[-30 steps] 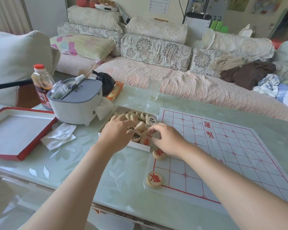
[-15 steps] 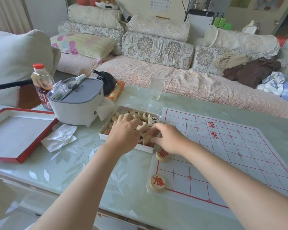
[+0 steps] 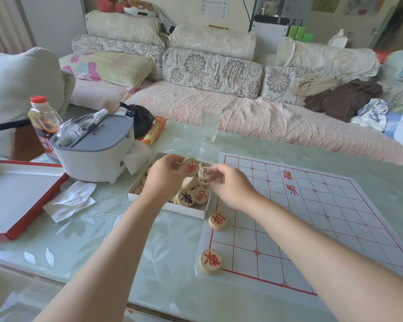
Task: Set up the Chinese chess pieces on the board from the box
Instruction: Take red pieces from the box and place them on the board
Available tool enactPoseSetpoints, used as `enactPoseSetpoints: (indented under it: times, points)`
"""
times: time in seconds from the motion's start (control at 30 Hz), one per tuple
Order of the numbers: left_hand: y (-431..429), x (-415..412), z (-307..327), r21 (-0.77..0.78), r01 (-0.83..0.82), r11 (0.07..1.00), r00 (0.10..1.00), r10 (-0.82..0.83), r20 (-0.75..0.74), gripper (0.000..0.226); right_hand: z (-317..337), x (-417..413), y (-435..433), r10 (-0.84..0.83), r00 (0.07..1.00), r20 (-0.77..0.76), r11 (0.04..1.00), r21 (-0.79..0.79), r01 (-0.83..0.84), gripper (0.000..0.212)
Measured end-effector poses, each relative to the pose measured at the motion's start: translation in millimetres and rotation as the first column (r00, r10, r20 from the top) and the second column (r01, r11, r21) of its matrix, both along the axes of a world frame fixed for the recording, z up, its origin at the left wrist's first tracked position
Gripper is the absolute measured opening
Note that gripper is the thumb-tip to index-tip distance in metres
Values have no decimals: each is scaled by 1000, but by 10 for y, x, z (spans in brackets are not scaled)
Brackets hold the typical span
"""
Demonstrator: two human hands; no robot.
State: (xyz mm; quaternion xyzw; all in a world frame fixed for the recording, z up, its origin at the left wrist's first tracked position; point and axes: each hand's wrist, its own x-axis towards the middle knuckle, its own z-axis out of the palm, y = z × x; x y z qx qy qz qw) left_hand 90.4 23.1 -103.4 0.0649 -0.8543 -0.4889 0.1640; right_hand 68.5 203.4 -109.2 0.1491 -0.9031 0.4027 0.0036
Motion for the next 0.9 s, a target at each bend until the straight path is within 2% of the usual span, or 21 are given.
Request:
enactPoseSetpoints:
  times: [0.07, 0.13, 0.3, 0.47, 0.6, 0.67, 0.8, 0.9]
  points:
    - [-33, -30, -2, 2, -27, 1000, 1000, 27, 15, 20, -74, 46, -43, 18, 1000, 4, 974, 224, -19, 31]
    - [-39, -43, -10, -7, -21, 1000, 999, 21, 35, 19, -111, 85, -110, 31, 1000, 3, 930, 366, -30, 39]
    - [-5, -38, -29, -62, -19, 998, 998, 23, 59, 16, -178, 38, -259, 11, 995, -98, 860, 509, 41, 43]
    - [53, -83, -53, -128, -15, 992, 995, 27, 91, 25, -227, 11, -290, 36, 992, -119, 868, 496, 29, 37]
    - [69, -154, -43, -51, -61, 997, 996, 64, 65, 27, -99, -97, -140, -49, 995, -82, 977, 201, 65, 36]
    - [67, -196, -60, -24, -70, 997, 996, 72, 61, 27, -54, -302, -29, -126, 989, -80, 985, 113, 134, 33]
    - [125, -290, -129, 72, -33, 997, 994, 25, 107, 24, -113, -847, 199, -253, 963, -98, 945, 189, 267, 34]
    - [177, -355, -146, 71, -18, 997, 994, 10, 110, 26, -168, -1146, 299, -295, 951, -89, 900, 308, 308, 35]
